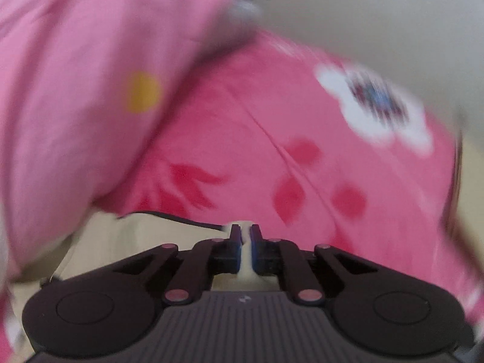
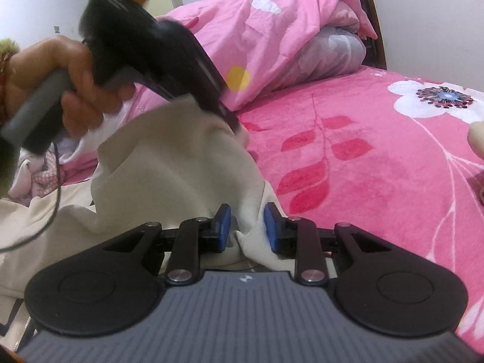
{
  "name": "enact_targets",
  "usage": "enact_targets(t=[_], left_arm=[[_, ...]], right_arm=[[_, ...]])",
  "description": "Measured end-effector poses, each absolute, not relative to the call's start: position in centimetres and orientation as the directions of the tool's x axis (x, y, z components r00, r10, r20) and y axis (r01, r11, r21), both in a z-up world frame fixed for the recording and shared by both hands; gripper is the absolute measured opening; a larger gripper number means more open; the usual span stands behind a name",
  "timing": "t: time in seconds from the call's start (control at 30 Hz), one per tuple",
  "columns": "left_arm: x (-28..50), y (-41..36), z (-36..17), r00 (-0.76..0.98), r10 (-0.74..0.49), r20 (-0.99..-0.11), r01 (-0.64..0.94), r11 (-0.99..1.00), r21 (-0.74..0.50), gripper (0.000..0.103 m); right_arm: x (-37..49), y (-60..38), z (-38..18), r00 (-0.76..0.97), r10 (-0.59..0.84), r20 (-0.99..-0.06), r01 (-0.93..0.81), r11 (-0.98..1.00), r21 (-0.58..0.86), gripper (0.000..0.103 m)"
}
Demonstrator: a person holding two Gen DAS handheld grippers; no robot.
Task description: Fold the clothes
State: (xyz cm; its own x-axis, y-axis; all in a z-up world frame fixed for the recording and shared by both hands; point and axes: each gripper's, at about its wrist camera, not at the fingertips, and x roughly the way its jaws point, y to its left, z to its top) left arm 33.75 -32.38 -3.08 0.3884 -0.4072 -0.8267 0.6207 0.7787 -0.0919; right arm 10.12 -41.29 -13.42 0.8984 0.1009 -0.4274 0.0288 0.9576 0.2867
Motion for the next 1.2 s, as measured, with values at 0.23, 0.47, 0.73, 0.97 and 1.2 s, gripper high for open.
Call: enact_targets(t=[0.23,0.47,0.73,0.97,1.2], left_arm=[[38.2,-24.1,-1.4,0.409,-0.553,-0.726,0.392,0.825,-0.408,0.000],[38.7,-24.4,-1.3,0.378,-0.553,-0.743,0.398,0.821,-0.408,0.036],[31.1,-19.5,5.9,0.448,-0.535,-0.716,0.503,0.813,-0.293,0.043],[20.2,-5.5,14.9,0.648,-0.402,-0.646,0.389,0.905,-0.173,0.061],[10.5,4.0,10.4,0.710,-0.305,-0.635,0.293,0.948,-0.127,0.070]], right_arm=[[10.1,-41.4,-13.5,0.899,0.106,-0.425,0.026,0.956,0.294,0.024],[10.1,-41.6,-13.6,0.898,0.111,-0.426,0.028,0.951,0.307,0.024],[10.1,-42.7,-14.2,0.896,0.144,-0.420,0.032,0.923,0.383,0.023],[10.3,-43.3,-14.4,0.893,0.160,-0.421,0.035,0.907,0.420,0.024],[10.5,-43.6,-14.3,0.884,0.170,-0.435,0.044,0.897,0.440,0.025]])
